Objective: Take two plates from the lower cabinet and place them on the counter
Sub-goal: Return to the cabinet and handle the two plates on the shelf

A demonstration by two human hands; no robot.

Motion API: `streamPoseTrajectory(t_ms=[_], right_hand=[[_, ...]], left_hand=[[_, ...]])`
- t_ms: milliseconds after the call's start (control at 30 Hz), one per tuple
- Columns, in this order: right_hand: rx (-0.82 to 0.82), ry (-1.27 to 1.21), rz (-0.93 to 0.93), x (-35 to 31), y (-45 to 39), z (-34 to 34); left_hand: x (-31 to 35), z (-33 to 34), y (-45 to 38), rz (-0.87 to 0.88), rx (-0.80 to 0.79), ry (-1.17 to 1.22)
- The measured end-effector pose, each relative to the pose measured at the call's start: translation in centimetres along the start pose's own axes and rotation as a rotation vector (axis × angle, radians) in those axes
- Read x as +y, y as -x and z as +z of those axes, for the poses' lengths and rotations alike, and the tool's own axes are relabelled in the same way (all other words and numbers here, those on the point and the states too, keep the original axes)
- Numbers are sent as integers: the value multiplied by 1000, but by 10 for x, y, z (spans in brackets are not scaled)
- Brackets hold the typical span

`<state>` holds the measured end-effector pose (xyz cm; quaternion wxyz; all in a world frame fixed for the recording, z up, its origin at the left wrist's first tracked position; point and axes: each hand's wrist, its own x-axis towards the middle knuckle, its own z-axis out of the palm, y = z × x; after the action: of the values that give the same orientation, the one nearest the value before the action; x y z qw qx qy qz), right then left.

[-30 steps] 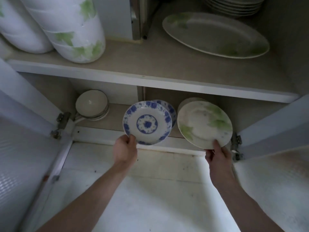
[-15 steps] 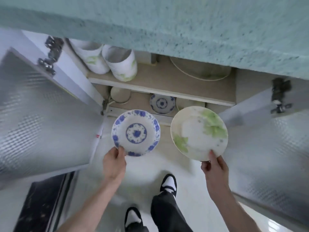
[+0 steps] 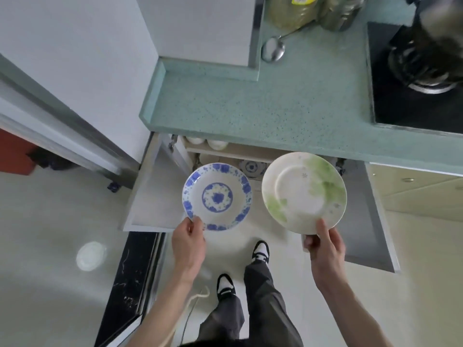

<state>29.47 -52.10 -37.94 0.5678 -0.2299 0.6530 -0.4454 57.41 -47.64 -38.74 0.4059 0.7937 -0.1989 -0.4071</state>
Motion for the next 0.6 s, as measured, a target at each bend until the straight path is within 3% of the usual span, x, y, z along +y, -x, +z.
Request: streamPoseTrajectory(t_ms=[333, 600], right_hand=[[139, -153, -189, -82, 78, -25], [294, -226, -317, -106, 104, -96]], left_hand=[[103, -28, 54, 162, -64, 103], [134, 8, 86, 290, -139, 24]])
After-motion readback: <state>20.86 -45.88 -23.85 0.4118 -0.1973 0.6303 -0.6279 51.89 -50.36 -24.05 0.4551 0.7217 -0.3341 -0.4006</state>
